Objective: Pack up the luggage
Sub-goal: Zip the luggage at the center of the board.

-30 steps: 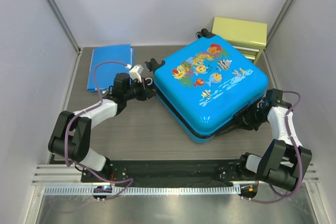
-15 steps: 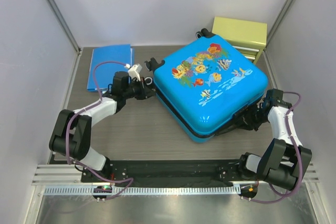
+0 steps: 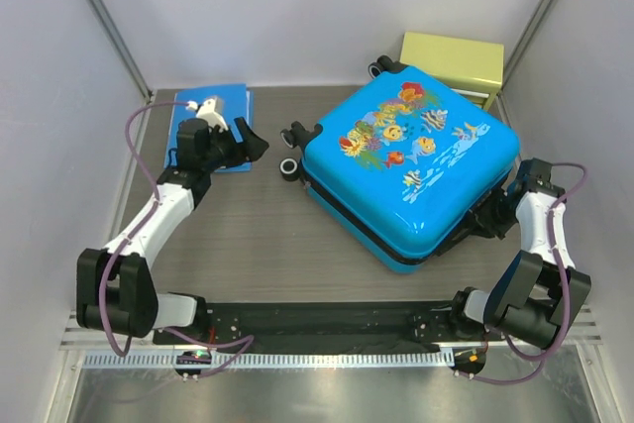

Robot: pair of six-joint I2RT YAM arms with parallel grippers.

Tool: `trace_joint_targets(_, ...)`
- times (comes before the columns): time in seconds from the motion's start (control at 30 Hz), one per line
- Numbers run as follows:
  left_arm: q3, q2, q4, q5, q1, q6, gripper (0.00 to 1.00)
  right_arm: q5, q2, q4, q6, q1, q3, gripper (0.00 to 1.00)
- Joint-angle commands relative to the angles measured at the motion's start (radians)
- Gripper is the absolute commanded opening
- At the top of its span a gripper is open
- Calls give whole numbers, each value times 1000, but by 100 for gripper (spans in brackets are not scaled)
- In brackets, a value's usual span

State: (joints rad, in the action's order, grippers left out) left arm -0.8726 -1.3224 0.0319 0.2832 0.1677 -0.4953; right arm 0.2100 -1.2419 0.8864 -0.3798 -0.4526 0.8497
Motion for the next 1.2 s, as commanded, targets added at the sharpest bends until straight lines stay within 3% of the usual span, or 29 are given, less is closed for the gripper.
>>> trace_joint_targets(0.0,-153,-14,-107,2,-2,-138,85,11,52,-107,7,5,94,1)
trace_joint_targets(0.1,-221,-86,-118,37,22,-236,87,0,52,-107,4,5,91,1)
trace_joint_targets(0.27,-305,-243,-40,183,65,-259,88,22,64,-107,-7,3,81,1)
trace_joint_targets(0.43,-342,-336,16,229,65,-354,89,48,97,-101,-14,3,58,1)
trace_joint_targets(0.6,-301,-379,140,225,75,-502,100,54,128,-87,-16,2,37,1)
trace_joint_targets(0.73,-273,-405,237,214,88,-586,100,57,148,-78,-19,3,23,1)
trace_joint_targets(1.1,-282,-466,232,137,135,-644,100,78,183,-63,-33,3,-3,1)
trace_joint_targets(1.13,-284,-468,232,136,138,-647,97,75,188,-60,-33,2,-6,1)
trace_joint_targets(1.17,-290,-472,230,134,139,-651,81,74,188,-60,-36,3,-8,1)
